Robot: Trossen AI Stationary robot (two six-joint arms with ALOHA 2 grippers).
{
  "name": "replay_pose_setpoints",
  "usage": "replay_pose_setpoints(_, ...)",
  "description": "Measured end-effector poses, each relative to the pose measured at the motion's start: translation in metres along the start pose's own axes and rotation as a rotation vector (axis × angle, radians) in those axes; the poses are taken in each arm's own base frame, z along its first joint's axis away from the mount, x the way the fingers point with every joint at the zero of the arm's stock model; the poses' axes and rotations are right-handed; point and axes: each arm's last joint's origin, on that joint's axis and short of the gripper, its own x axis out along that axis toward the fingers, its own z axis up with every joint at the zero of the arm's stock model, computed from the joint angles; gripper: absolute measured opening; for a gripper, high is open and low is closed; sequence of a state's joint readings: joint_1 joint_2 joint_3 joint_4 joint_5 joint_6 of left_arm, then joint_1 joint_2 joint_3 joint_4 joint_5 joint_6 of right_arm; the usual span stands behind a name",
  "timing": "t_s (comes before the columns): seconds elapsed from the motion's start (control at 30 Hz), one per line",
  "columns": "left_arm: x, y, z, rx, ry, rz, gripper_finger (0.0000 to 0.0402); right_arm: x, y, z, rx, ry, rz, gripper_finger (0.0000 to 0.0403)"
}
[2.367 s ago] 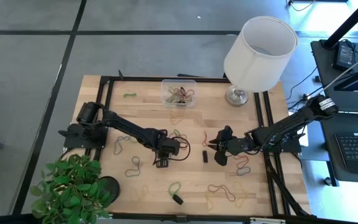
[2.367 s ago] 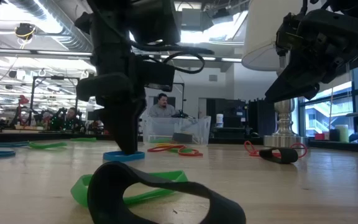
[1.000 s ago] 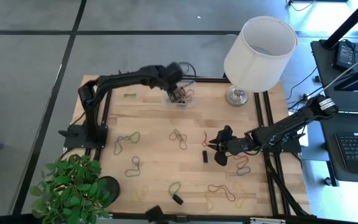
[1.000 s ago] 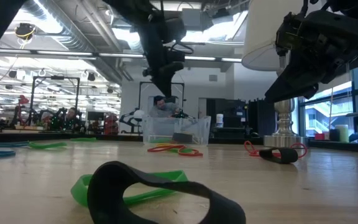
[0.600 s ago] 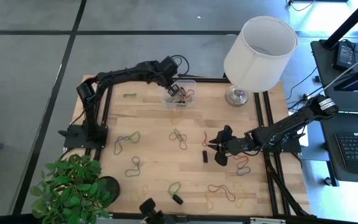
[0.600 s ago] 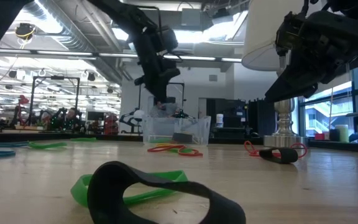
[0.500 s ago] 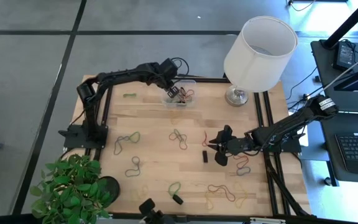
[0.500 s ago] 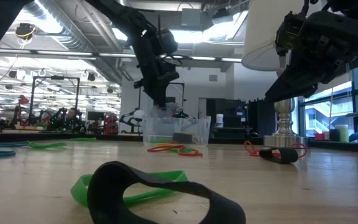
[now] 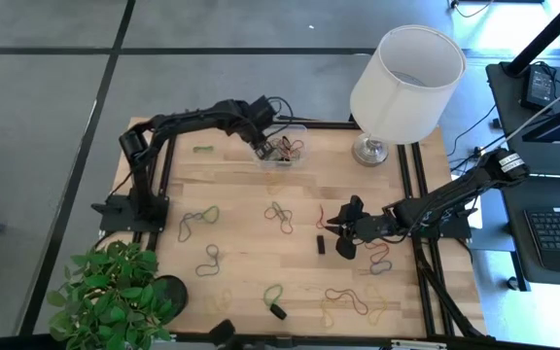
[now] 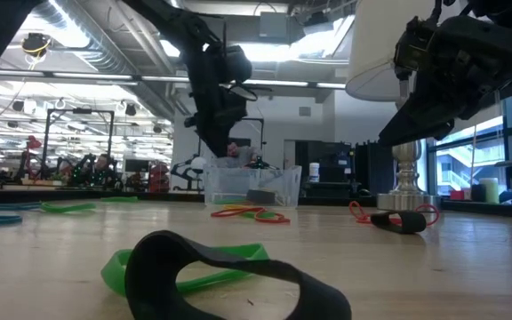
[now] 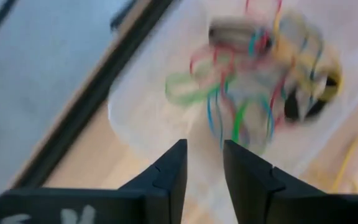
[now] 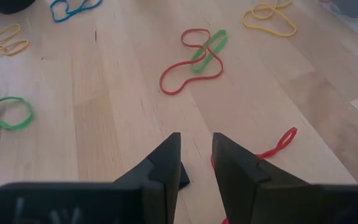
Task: Pick and place rubber bands into bin
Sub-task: Put the red rubber band into the transparent bin
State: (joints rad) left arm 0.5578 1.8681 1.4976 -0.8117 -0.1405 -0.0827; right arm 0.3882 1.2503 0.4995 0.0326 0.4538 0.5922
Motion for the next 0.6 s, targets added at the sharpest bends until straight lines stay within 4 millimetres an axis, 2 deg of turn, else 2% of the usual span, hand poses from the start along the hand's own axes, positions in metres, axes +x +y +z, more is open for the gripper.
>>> replay_pose_setpoints(0.1, -0.009, -0.012, -0.012, 0.042, 0.028, 0.03, 0.0074, 0.0, 0.0, 0.0, 0.0, 0.001, -0.001, 0.0096)
replay_pose_setpoints(0.27, -0.027, -0.037, -0.042, 0.132, -0.108, 0.01, 0.0025, 0.0, -0.001, -0.001, -0.006, 0.011, -0.007, 0.0096)
replay_pose_setpoints(0.33, -0.037, -0.044, -0.059, 0.145, -0.168, -0.046, 0.0007, 0.0, -0.001, -0.001, -0.001, 0.012, -0.008, 0.0096)
replay_pose_setpoints(0.6, -0.067, -0.07, -0.136, 0.208, -0.422, -0.228, 0.0001, 0.0, -0.001, -0.001, 0.034, 0.014, -0.009, 0.0096)
